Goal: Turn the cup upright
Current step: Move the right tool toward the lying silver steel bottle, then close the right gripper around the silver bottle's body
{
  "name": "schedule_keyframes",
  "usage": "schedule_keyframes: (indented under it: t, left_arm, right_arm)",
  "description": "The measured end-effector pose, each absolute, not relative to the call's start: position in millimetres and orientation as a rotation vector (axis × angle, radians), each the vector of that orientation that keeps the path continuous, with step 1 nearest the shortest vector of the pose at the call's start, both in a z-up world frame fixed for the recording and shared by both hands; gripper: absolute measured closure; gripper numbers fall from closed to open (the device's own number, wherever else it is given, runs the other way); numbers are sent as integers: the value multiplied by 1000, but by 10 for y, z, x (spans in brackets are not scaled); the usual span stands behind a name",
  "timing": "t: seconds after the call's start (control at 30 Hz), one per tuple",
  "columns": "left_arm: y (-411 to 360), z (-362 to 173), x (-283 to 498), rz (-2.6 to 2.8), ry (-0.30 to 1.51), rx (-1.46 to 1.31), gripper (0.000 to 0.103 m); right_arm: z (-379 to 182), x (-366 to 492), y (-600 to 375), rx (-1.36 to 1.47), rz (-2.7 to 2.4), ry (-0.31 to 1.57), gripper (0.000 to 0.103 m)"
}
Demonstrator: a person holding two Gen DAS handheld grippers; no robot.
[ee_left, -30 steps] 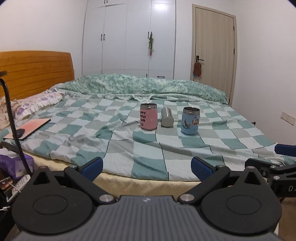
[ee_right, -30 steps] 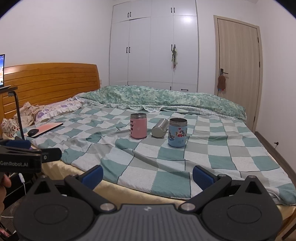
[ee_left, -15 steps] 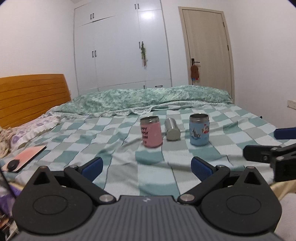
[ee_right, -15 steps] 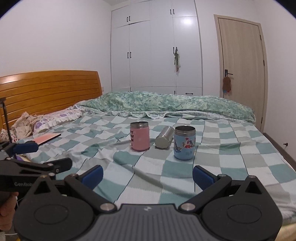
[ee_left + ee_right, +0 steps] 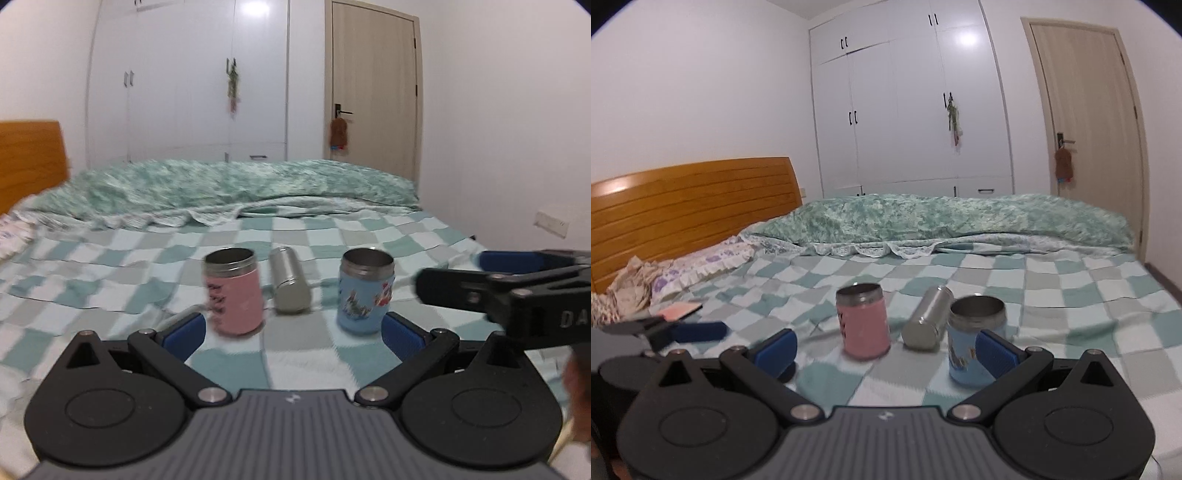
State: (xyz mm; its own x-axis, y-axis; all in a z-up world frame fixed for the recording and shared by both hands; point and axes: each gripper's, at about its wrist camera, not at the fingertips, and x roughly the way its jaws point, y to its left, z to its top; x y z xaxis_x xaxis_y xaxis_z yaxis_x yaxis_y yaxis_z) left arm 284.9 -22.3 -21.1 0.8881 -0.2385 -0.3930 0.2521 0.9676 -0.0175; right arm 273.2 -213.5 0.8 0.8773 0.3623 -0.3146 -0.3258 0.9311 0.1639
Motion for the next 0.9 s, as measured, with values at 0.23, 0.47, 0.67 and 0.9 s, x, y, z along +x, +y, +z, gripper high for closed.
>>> schedule_keyframes:
  t: [0.23, 0.47, 0.67, 0.9]
  left_arm:
    - [-365, -345, 3843, -358, 453, 20, 0]
    - [-570, -512, 4835, -340, 454, 90, 0]
    - [-544, -694, 5547, -308, 525, 91, 0]
    - [-363, -815, 6110, -297, 610, 68, 0]
  right_arm:
    - [-13, 3785, -2114, 182, 421, 331, 0]
    - [-191, 4786, -2021, 251, 472, 336, 0]
    - [-384, 5438, -1925, 225, 473, 394, 0]
    - [-502, 6008, -1858, 134, 434, 503, 0]
